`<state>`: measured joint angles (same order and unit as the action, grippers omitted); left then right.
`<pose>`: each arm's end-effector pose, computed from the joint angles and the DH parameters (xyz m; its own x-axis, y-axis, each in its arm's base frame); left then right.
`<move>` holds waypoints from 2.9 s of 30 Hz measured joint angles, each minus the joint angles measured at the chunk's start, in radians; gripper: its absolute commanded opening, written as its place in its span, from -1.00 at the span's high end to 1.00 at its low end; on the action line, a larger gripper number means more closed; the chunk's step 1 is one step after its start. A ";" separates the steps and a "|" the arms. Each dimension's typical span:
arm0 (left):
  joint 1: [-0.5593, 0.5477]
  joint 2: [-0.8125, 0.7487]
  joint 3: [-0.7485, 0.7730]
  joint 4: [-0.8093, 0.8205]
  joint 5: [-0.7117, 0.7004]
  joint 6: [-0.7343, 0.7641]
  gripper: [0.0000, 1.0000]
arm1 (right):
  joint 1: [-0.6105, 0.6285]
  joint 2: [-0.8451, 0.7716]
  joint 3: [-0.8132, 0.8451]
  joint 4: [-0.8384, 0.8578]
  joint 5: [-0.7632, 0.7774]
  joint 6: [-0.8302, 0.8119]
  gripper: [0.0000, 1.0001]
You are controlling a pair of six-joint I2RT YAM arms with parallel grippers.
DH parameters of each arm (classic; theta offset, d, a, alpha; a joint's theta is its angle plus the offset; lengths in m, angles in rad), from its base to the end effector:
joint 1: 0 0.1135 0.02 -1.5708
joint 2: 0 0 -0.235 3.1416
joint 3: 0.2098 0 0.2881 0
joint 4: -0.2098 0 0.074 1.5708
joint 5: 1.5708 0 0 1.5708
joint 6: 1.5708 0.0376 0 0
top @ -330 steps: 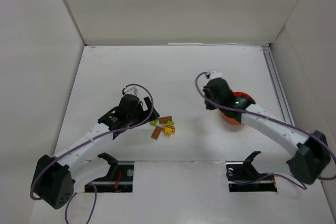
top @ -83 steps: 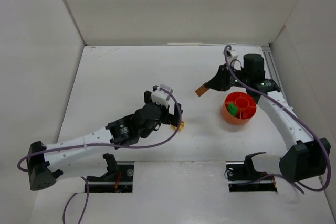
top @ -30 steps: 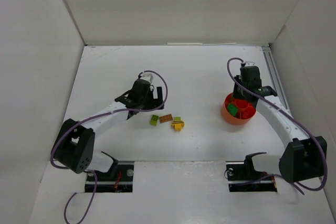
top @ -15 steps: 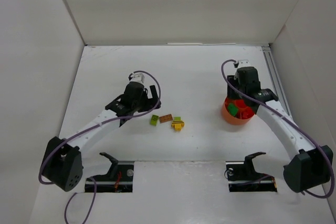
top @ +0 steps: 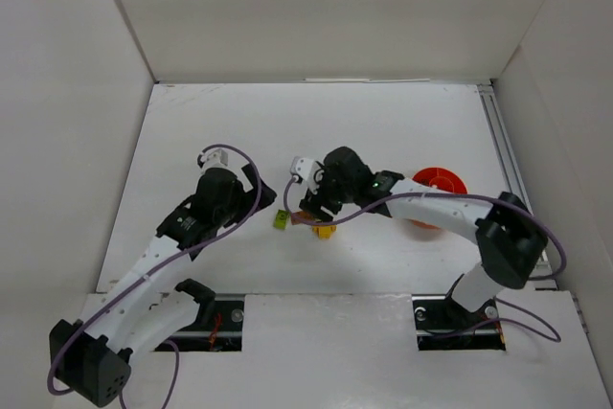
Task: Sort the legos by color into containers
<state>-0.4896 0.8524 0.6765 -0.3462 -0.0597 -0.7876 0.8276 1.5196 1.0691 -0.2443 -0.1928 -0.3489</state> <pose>0.2216 -0.1156 0.2446 -0.6109 -0.4761 -0.6326 -0.0129 0.8049 -0.5933 0.2471 0.2795 0.2085 -0.1260 -0.6330 -0.7638 -0.9208 0.3611 -0.1473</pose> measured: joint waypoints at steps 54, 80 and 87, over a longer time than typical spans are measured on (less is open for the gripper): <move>0.000 -0.083 0.063 -0.204 -0.115 -0.087 -1.00 | 0.032 0.256 0.029 0.338 0.131 -0.016 0.44; 0.008 -0.094 0.063 -0.179 -0.098 -0.047 -1.00 | 0.009 0.492 0.325 -0.039 0.203 -0.134 -0.18; 0.008 -0.095 0.063 -0.187 -0.098 -0.047 -1.00 | 0.012 0.510 0.333 -0.040 0.225 -0.167 0.01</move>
<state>-0.4820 0.7574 0.7391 -0.5331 -0.1581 -0.8345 0.8394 2.0293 1.4021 -0.2844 0.0322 -0.5163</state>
